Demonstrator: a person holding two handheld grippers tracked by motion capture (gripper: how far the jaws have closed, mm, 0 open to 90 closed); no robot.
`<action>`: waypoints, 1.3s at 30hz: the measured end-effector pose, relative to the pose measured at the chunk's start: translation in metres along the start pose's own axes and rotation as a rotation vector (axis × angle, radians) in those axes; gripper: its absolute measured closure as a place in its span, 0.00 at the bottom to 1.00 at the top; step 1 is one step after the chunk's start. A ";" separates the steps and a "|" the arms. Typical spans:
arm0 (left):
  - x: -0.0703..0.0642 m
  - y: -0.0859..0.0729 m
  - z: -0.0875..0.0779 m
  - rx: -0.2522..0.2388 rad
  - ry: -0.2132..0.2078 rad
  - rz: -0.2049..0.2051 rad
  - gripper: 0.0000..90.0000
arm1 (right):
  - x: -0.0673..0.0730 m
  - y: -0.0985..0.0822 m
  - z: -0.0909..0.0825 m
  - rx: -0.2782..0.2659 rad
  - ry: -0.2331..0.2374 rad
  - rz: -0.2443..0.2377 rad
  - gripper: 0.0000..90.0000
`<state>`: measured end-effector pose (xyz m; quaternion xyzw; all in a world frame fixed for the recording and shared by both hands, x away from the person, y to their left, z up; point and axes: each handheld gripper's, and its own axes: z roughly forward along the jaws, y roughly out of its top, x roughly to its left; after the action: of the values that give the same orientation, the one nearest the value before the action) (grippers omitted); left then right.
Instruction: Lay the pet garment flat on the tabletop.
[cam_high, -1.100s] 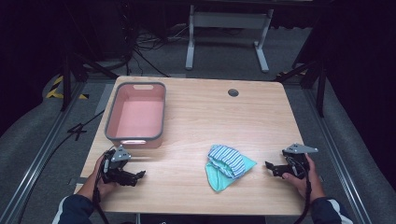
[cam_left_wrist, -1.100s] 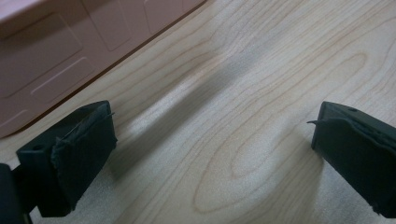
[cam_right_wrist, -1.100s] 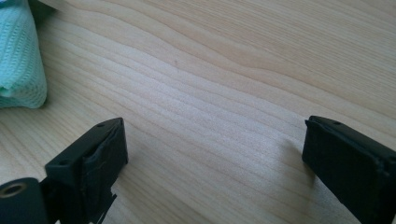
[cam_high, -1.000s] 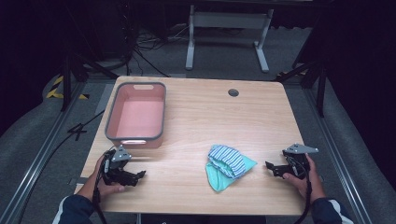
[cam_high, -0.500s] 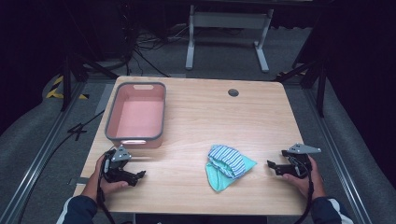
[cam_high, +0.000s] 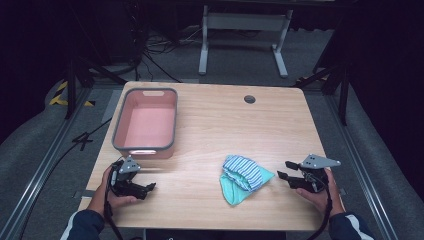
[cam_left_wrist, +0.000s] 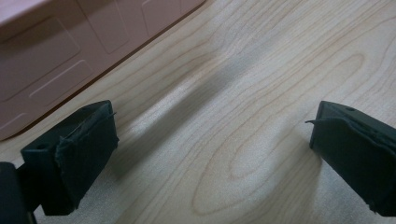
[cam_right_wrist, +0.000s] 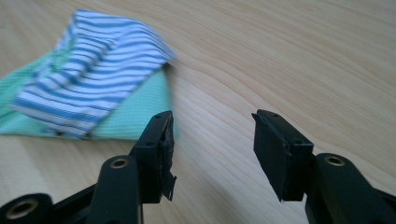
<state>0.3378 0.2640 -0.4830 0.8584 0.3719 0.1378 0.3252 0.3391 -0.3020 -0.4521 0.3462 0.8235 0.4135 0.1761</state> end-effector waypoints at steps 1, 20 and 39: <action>0.000 0.000 0.000 0.000 0.000 0.000 0.02 | 0.004 0.002 0.000 -0.003 0.013 -0.013 0.56; 0.000 0.000 0.000 -0.004 0.001 0.011 0.02 | 0.079 0.022 0.032 0.053 0.176 -0.215 0.48; -0.007 0.005 -0.003 -0.020 -0.021 0.035 0.24 | 0.079 0.024 0.044 0.083 0.159 -0.269 0.95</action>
<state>0.3343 0.2577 -0.4777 0.8629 0.3521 0.1382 0.3351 0.3196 -0.2102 -0.4593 0.2057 0.8902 0.3780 0.1497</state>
